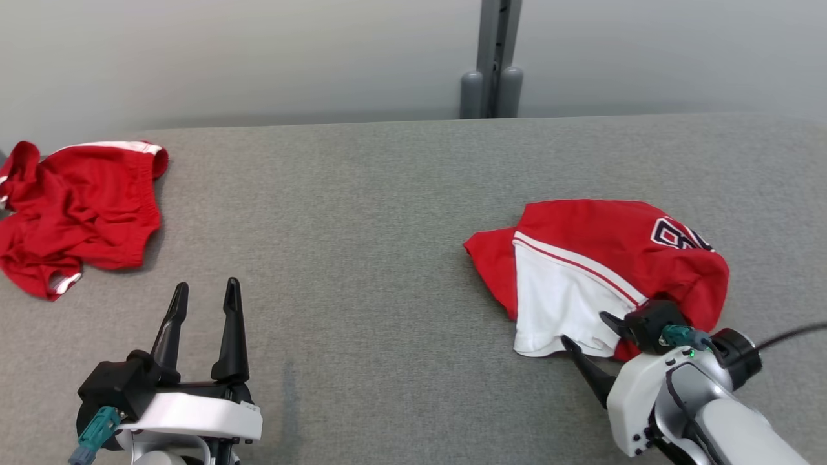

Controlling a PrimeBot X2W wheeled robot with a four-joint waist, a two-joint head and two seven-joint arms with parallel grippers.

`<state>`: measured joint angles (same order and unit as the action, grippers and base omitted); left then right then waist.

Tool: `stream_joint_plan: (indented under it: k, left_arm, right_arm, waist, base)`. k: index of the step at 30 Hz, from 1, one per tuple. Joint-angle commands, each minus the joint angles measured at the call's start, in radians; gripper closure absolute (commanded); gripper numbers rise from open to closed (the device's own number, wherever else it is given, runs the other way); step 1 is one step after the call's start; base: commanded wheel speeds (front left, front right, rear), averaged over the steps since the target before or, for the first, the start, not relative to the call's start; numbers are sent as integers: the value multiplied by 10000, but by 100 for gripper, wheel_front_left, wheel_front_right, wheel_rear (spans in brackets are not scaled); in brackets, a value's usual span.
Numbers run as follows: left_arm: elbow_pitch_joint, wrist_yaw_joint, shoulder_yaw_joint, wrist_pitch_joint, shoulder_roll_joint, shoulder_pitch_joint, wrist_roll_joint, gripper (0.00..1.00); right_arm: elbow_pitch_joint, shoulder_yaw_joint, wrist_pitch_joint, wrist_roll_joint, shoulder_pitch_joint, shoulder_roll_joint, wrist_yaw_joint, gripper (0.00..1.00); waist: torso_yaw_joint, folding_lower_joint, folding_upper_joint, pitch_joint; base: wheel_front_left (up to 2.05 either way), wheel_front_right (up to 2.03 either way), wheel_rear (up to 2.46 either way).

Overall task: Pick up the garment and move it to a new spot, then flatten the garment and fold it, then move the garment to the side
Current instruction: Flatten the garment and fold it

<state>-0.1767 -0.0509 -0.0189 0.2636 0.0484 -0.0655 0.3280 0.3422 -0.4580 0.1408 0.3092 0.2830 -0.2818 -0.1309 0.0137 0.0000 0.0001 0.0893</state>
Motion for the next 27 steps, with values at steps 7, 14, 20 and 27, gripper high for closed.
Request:
stream_joint_plan:
  k: [7,14,20,27]
  left_arm:
    - [-118,36,-29,16,36,-162,223,0]
    - [-143,105,-138,17,39,-286,366,0]
    - [-185,144,-200,17,37,-271,437,0]
    - [-155,198,-190,17,37,-241,465,0]
  right_arm:
    - [-327,-774,2030,-713,316,-762,2,0]
    - [-446,-990,2647,-1392,715,-917,2,0]
    - [-214,-816,2506,-1524,815,-792,2,100]
    - [-397,1,1665,-1589,948,-377,2,100]
  waist:
    - [380,0,-1,150]
    - [523,0,-1,264]
    - [607,0,-1,276]
    - [612,0,-1,253]
  base:
    - [0,0,0]
    - [0,0,0]
    - [0,0,0]
    - [0,0,0]
